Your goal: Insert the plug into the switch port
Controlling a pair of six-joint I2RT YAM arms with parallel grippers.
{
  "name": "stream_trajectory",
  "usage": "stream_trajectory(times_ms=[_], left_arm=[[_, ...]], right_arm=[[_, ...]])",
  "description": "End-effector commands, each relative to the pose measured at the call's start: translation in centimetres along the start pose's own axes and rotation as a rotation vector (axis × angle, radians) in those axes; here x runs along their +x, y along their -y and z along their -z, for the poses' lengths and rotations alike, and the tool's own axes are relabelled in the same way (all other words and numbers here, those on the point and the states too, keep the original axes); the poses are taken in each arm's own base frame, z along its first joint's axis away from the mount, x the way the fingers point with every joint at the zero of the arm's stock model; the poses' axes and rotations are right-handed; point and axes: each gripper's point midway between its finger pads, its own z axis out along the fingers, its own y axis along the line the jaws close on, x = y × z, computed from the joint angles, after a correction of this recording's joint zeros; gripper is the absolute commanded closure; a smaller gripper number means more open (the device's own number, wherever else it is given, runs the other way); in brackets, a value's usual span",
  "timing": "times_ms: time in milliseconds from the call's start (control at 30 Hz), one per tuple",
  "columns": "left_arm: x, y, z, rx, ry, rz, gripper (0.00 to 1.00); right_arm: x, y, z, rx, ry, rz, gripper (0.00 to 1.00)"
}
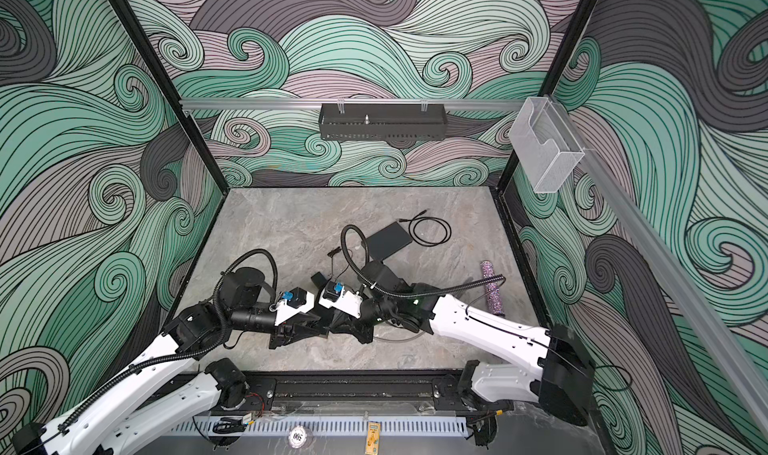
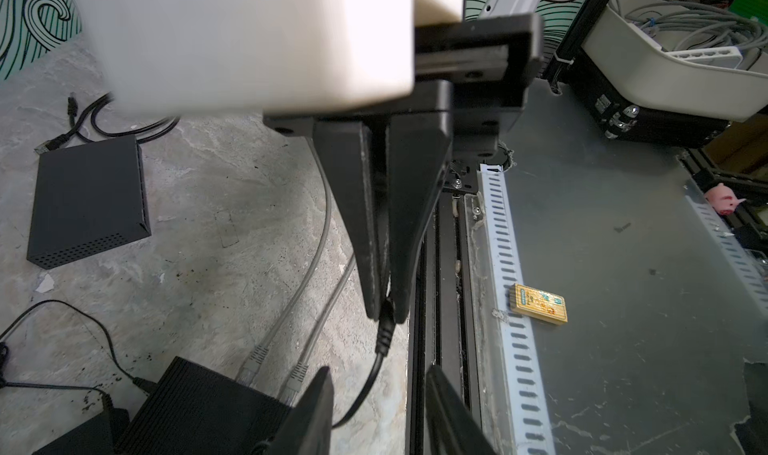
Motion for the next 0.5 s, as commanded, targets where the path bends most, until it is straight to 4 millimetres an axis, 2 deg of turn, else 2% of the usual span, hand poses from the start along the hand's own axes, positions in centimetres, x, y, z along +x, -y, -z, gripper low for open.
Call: stream_trajectory(times_ms=[0, 467], left_arm=[[-0.9, 0.1, -0.2, 0.016, 0.01, -0.025, 0.63], [0.1, 0.2, -1.5, 0.047, -0.054, -0.017, 0.69]], right_arm=[[-0.3, -0.1, 0.2, 0.009, 0.013, 0.009, 1.0], [-0.5, -0.5, 0.3, -0.007, 0.027, 0.018, 1.0]])
